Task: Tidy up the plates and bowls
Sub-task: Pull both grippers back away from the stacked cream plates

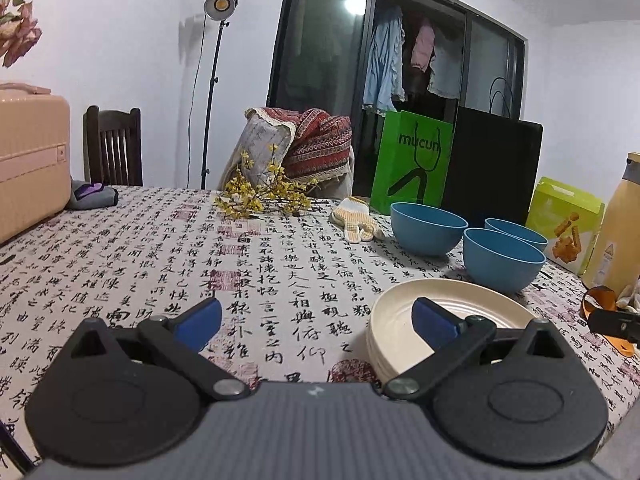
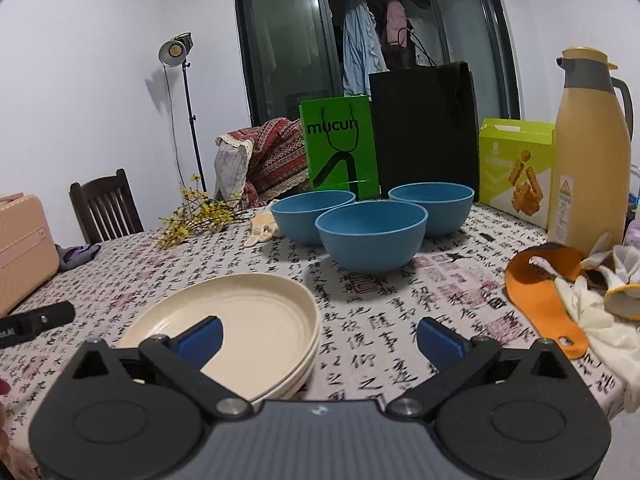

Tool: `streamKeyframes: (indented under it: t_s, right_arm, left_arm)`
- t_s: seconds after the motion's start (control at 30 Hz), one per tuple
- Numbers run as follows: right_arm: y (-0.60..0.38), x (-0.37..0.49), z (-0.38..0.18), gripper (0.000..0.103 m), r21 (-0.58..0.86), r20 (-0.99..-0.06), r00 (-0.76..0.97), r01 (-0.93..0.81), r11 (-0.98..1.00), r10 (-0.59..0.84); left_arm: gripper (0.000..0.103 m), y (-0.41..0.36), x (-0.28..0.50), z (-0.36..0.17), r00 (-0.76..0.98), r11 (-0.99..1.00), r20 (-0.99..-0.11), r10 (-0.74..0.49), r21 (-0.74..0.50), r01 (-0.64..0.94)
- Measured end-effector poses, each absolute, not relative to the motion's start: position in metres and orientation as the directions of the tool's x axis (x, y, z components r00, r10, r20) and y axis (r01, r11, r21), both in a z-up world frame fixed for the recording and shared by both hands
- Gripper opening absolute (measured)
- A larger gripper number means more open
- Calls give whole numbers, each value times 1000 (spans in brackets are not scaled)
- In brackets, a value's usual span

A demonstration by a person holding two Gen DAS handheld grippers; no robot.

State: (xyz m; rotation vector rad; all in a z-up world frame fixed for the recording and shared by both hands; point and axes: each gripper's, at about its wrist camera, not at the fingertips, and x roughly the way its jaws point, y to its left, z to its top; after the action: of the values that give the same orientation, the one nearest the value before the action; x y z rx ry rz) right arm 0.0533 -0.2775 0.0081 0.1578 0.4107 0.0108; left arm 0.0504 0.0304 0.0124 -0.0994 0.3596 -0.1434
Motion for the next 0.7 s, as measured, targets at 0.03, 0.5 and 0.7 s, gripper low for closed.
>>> streamKeyframes:
  t_s: [0.03,0.5,0.7]
  right_arm:
    - [-281,56,9,103,159,-393,918,14,987,50]
    - [-325,130,14,103,192,-399,895,-131,973,199]
    - [-323,152,20,103,153,-410,884,-176,972,224]
  left_arm:
    - [103,26,53,13,927,986,-344,-152,-119,117]
    - [103,-26,85,39,927,996,-374,-16,-82,-16]
    - [103,-33,89,44,933,996,-360,15,-76,-45]
